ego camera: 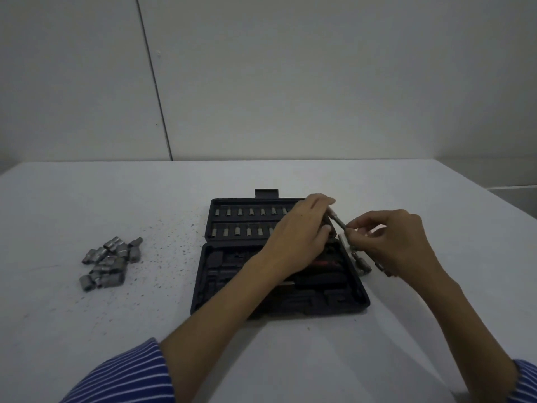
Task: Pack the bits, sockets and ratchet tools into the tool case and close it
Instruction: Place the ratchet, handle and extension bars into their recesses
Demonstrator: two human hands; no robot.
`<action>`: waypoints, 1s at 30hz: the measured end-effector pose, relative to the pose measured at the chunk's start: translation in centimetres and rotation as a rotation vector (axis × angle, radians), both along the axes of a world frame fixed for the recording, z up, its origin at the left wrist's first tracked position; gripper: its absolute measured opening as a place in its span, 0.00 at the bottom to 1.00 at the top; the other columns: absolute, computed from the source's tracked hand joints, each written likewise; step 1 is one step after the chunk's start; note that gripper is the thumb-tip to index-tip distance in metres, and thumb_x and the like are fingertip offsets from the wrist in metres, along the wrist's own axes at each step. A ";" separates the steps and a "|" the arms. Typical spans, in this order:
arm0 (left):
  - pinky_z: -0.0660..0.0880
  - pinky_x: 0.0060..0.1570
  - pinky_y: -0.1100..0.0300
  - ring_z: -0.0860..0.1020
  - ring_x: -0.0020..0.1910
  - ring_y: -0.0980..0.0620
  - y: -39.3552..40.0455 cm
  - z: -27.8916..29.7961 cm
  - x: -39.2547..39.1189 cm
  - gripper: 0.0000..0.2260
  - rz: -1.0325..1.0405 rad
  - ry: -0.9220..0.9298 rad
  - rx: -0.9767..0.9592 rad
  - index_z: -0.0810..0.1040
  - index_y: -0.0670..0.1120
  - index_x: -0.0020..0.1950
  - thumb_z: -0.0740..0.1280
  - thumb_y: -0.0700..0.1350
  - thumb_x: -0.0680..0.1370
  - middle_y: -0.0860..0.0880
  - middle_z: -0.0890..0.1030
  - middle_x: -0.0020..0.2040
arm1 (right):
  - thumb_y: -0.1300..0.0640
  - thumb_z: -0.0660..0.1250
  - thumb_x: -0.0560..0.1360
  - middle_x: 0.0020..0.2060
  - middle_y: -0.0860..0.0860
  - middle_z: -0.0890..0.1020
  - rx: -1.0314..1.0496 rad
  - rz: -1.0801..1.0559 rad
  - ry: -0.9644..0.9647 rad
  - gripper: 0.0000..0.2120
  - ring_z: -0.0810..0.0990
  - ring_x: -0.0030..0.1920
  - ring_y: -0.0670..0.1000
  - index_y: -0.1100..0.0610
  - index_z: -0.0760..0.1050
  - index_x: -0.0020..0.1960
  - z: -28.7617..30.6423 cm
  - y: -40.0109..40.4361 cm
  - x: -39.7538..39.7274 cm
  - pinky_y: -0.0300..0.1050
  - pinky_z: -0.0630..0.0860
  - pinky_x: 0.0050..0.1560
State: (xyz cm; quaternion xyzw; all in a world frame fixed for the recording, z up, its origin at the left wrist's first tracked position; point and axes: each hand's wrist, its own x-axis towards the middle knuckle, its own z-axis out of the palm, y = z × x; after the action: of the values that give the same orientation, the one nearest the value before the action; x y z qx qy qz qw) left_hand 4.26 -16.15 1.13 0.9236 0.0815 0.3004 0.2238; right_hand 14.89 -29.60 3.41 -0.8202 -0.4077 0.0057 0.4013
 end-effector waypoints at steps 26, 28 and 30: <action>0.71 0.48 0.74 0.78 0.45 0.62 4.3 -0.7 -13.8 0.12 -0.033 -0.044 -0.037 0.82 0.43 0.53 0.63 0.46 0.76 0.53 0.82 0.46 | 0.60 0.73 0.70 0.40 0.42 0.80 0.015 0.666 -0.022 0.08 0.80 0.41 0.45 0.52 0.82 0.49 -2.0 2.5 -5.3 0.32 0.75 0.38; 0.70 0.47 0.76 0.77 0.45 0.65 4.4 -0.7 -14.5 0.12 -0.051 -0.020 -0.037 0.82 0.44 0.53 0.63 0.47 0.75 0.55 0.81 0.46 | 0.59 0.74 0.70 0.40 0.42 0.81 0.025 0.687 -0.026 0.08 0.81 0.41 0.45 0.53 0.83 0.49 -2.1 2.4 -5.6 0.33 0.76 0.38; 0.72 0.45 0.74 0.77 0.44 0.66 4.6 -0.6 -15.5 0.12 -0.055 -0.004 -0.064 0.82 0.46 0.53 0.65 0.49 0.75 0.57 0.82 0.46 | 0.58 0.74 0.70 0.40 0.42 0.83 0.037 0.707 -0.035 0.08 0.82 0.40 0.43 0.53 0.83 0.49 -2.1 2.3 -5.9 0.32 0.77 0.38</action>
State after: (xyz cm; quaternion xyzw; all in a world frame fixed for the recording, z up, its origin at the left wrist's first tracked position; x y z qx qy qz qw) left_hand -11.24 -11.50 0.49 0.9171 0.0652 0.2933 0.2618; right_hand 8.98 -27.31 1.28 -0.6211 -0.6731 0.1229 0.3821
